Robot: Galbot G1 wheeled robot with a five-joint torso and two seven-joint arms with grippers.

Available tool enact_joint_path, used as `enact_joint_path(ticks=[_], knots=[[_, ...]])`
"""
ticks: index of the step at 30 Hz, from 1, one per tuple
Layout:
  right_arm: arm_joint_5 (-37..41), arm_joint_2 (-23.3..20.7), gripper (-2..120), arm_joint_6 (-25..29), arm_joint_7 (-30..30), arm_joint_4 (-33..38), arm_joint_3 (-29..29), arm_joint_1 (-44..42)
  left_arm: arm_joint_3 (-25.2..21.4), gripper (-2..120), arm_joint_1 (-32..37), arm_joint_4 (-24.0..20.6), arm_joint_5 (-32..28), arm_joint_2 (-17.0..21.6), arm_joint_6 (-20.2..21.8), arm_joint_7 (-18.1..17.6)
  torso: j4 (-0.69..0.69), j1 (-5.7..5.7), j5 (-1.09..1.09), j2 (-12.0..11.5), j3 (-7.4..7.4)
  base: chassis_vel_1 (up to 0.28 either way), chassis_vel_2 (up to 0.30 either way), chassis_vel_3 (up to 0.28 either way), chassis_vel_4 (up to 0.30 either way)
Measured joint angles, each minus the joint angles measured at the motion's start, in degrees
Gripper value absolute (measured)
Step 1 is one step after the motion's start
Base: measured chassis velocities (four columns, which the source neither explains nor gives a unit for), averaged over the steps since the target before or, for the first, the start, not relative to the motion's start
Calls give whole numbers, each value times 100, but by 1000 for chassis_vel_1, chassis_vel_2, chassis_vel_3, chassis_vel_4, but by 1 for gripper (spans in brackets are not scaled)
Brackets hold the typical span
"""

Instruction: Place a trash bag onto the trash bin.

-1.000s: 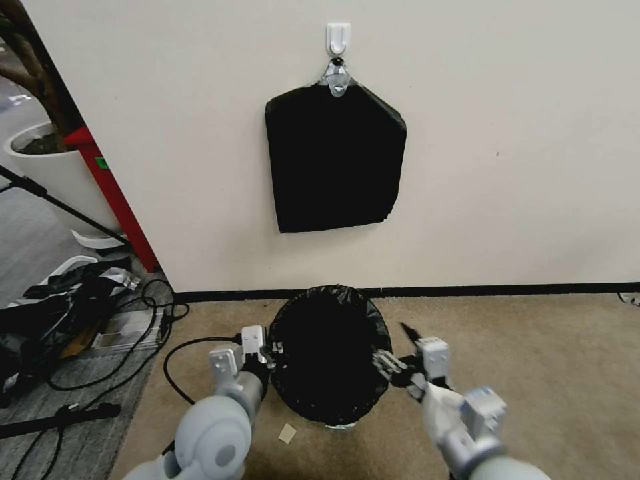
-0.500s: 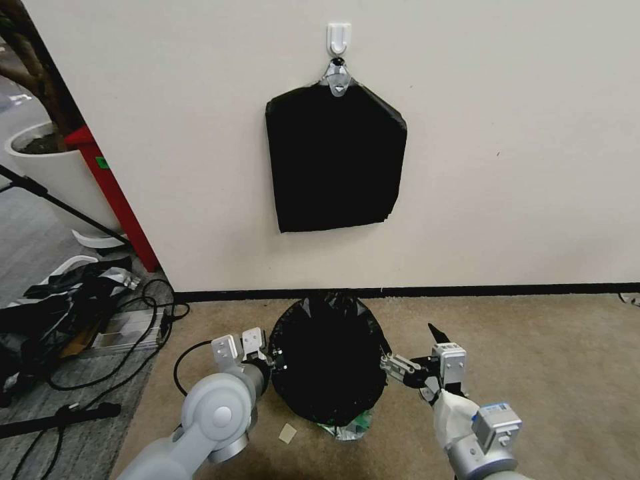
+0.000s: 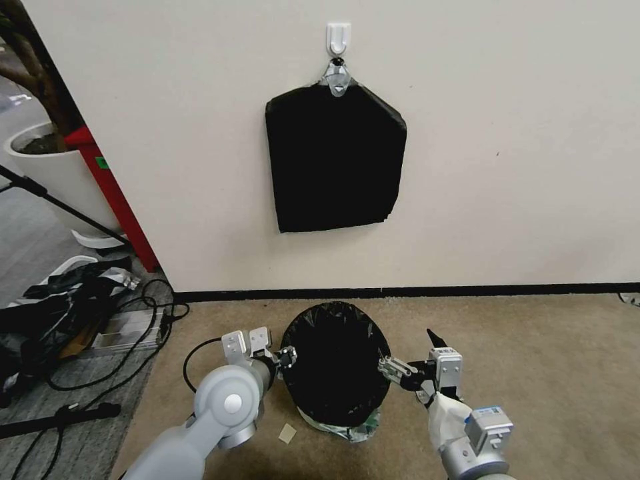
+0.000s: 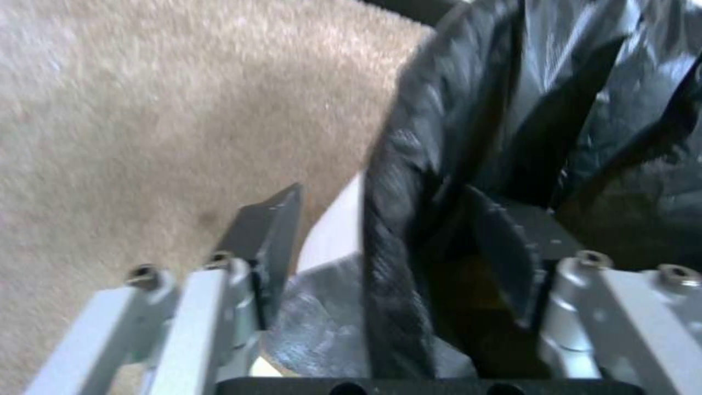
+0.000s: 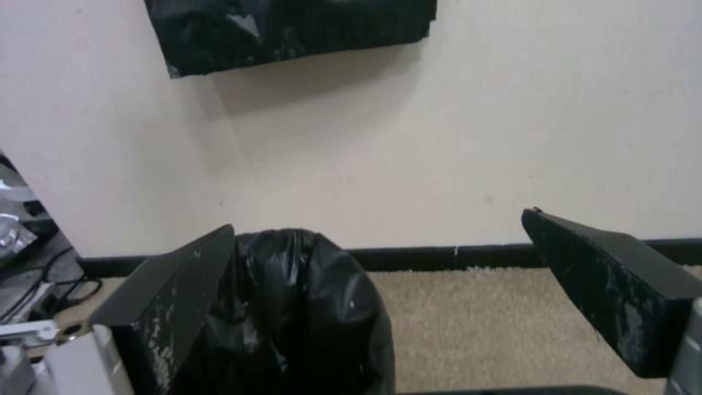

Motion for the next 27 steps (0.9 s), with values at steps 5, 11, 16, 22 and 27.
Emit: enact_joint_path(ticks=[5,11,16,22,27], knots=[[-226,147,100,342,-29,-313,232,148,-268,82,497,-305,1281,207,-215,1081,0,0,0,0,0,0,0,0,0],[-1192,691,100,2028,-811,-1649,1132,419,-1169,99,2017,274,5192,-103,-2819,3416,2,0,-1,0,0,0,0,0,0],[-1165,937,100,2768,-1239,-2062,1500,435,-1888,100,2947,615,6583,-917,-4407,3754,3,0,-1,0,0,0,0,0,0],[-1104,943,100,2905,-1362,-1990,1517,295,-2120,100,3283,578,6933,-1229,-4827,3754,0,0,1,0,0,0,0,0,0],[-1094,935,100,2898,-1362,-1968,1508,291,-2116,100,3272,571,6919,-1228,-4814,3725,0,0,0,0,0,0,0,0,0]])
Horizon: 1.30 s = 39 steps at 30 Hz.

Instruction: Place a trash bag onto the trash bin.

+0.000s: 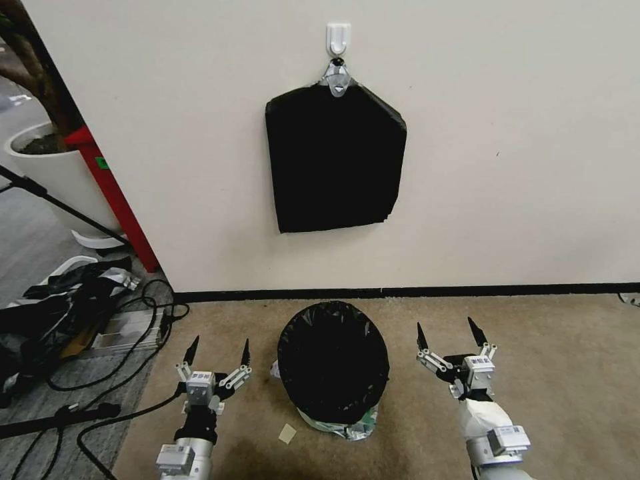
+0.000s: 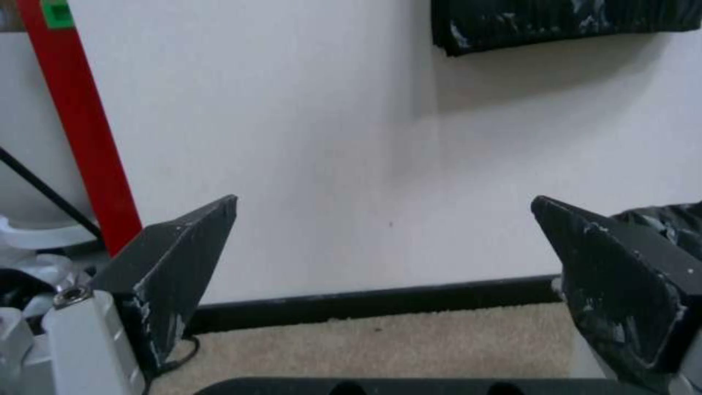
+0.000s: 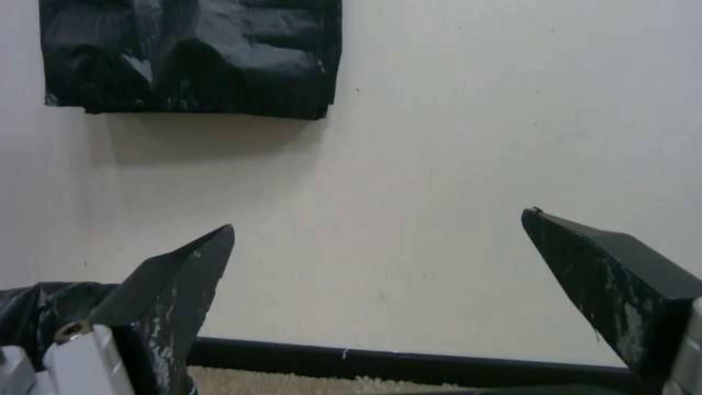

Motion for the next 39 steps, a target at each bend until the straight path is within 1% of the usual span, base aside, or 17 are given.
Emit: enact_joint_path(ticks=[39], knots=[[22,-16,100,-58,34,32,-22,-3,44,100,-45,-19,-96,29,94,-59,1,0,0,0,0,0,0,0,0]])
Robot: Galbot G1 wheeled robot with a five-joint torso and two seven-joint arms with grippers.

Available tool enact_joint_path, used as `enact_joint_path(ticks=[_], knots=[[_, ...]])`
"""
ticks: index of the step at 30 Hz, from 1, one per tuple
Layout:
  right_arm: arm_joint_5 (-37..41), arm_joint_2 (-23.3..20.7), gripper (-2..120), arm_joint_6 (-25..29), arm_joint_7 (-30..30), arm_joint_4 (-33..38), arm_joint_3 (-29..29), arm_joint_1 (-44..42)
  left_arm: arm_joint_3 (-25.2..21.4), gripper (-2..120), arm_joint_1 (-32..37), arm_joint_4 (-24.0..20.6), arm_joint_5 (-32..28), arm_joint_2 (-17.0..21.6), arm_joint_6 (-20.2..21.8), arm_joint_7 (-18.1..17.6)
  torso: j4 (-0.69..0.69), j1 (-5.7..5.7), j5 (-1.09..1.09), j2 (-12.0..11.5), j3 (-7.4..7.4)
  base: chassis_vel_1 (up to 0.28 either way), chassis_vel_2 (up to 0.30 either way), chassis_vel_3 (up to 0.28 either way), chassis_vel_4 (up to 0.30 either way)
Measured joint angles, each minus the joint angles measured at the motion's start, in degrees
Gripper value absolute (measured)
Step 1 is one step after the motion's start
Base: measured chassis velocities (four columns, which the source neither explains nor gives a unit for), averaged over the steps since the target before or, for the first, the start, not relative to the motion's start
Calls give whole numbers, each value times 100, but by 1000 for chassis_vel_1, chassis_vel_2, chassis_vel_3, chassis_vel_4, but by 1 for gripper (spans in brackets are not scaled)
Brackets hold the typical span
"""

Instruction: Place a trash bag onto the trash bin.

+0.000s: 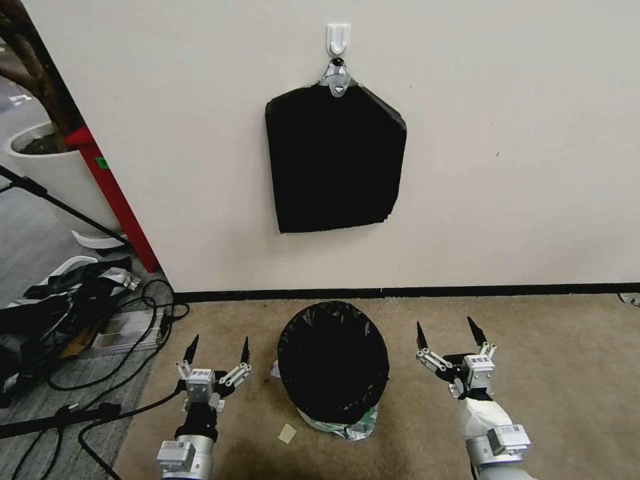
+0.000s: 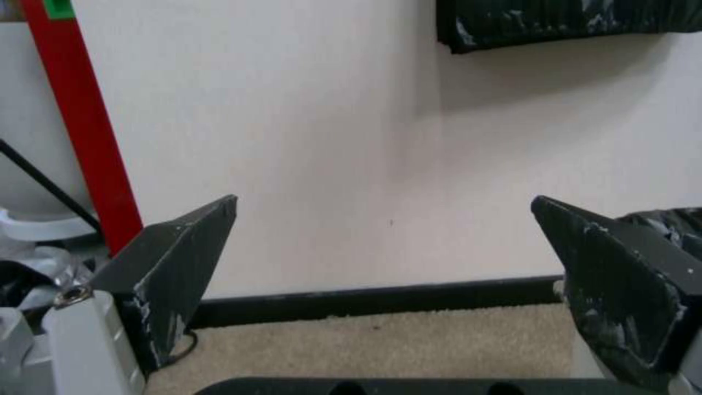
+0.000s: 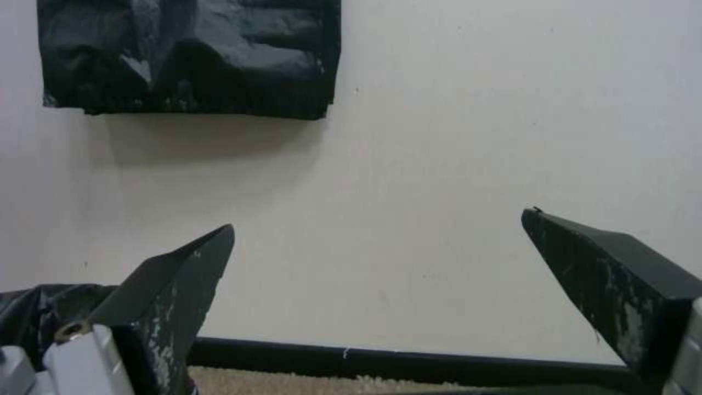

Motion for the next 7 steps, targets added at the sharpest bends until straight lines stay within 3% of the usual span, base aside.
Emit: enact_joint_path(ticks=[7], knots=[[0,0,100,-1,1,1,-1,0,1,100,0,0,-2,1,3,-2,0,0,0,0,0,0,0,0,0]])
